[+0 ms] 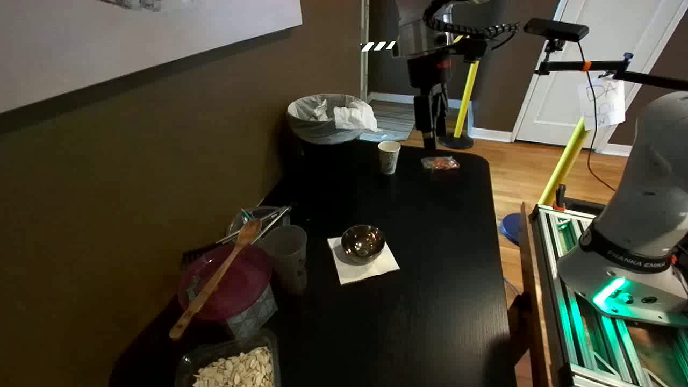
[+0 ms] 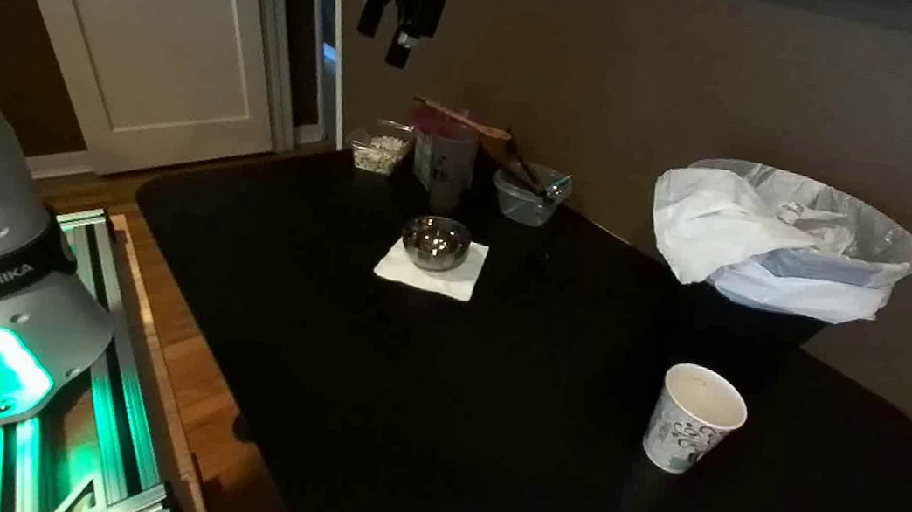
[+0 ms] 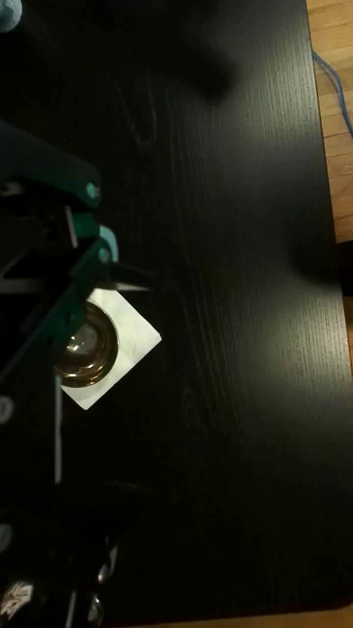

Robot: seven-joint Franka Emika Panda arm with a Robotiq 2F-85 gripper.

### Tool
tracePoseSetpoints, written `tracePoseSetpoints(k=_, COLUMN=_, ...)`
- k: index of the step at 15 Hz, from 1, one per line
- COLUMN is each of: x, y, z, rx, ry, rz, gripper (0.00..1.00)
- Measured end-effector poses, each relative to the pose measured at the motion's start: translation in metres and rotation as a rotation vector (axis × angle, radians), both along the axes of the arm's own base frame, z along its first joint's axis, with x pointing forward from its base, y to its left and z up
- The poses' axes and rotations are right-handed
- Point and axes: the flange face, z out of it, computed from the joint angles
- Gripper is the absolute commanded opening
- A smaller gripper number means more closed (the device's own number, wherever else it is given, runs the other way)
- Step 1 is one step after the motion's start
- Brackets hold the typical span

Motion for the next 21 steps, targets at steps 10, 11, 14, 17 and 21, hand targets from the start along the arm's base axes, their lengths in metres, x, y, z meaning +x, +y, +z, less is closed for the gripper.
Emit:
tracePoseSetpoints(k=10, x=0.001, y=0.003, z=0.0, rx=-0.001, ry=-0.007, rz=-0.004, gripper=1.0)
tracePoseSetpoints(k=11, x=0.003, y=0.01, z=-0.001, rx=0.002, ry=-0.008, rz=-0.024, gripper=1.0)
tracePoseSetpoints(k=14, x=0.012, y=0.048, z=-0.012, rx=0.0, ry=-0.045, rz=-0.104, gripper=1.0)
tracePoseSetpoints(k=17, x=0.028, y=0.088, z=-0.032, rx=-0.009, ry=-0.143, rz=-0.236, gripper=1.0)
tracePoseSetpoints(k=21, x=0.044, y=0.117, z=-0.067, rx=-0.035, ry=-0.276, rz=-0.422, gripper=1.0)
